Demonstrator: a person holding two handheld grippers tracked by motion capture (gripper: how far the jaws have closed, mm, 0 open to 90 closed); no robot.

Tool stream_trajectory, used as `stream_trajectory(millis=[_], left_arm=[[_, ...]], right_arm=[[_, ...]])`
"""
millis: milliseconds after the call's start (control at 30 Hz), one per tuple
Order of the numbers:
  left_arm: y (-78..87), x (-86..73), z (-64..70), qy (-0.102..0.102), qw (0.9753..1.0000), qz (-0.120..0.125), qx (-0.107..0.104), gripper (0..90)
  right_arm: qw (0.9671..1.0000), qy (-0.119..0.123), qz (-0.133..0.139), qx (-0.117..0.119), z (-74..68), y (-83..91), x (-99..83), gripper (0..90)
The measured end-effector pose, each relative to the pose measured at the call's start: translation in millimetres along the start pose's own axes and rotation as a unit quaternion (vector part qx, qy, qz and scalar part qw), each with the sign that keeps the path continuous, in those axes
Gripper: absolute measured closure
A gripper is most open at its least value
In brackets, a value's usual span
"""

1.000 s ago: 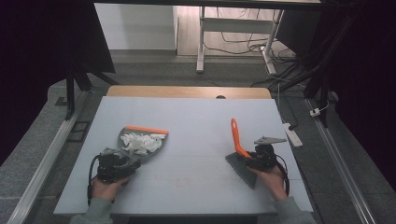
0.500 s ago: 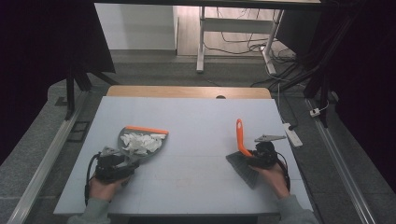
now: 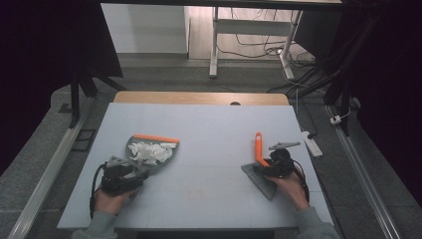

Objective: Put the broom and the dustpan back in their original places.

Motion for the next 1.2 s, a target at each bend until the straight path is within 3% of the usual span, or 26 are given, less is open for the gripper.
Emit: stream_trajectory(millis=[67,300,533,800,967,1200], left_arm=[[0.1,0.0,-0.1,-0.001,1.0000,0.000,0.001,32.0],[2.3,0.6,-0.1,-0.011,0.9999,0.001,0.004,31.7],[3.7,1.3,4.6,-0.047,0.9988,-0.004,-0.011,31.6],[-2.2,3.5,15.1,-0.104,0.9930,-0.019,-0.053,31.4],[-5.6,3.2,14.0,-0.117,0.9901,-0.032,-0.072,31.2],[0.7,-1.3,16.1,-0.129,0.9870,-0.030,-0.091,30.5]], right_arm=[[0.9997,0.007,0.004,-0.023,1.5,0.4,1.7,39.8],[0.9993,0.003,0.023,-0.030,1.4,5.7,6.5,40.2],[0.9974,0.027,0.066,-0.013,-8.7,20.7,13.0,40.9],[0.9922,0.073,0.099,0.019,-27.9,32.1,7.3,42.4],[0.9898,0.088,0.109,0.028,-33.9,36.0,-0.2,42.7],[0.9869,0.105,0.118,0.033,-42.6,43.1,-15.7,42.9]])
Point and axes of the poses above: each handheld gripper's, and its own axes: y roughly backward along the jaws, x roughly out of its top, z roughly to its right, the point moved 8 cm from there along -y, roughly forward along the jaws, and after that the axes turned 3 degrees about -x, right-handed, at the moved point
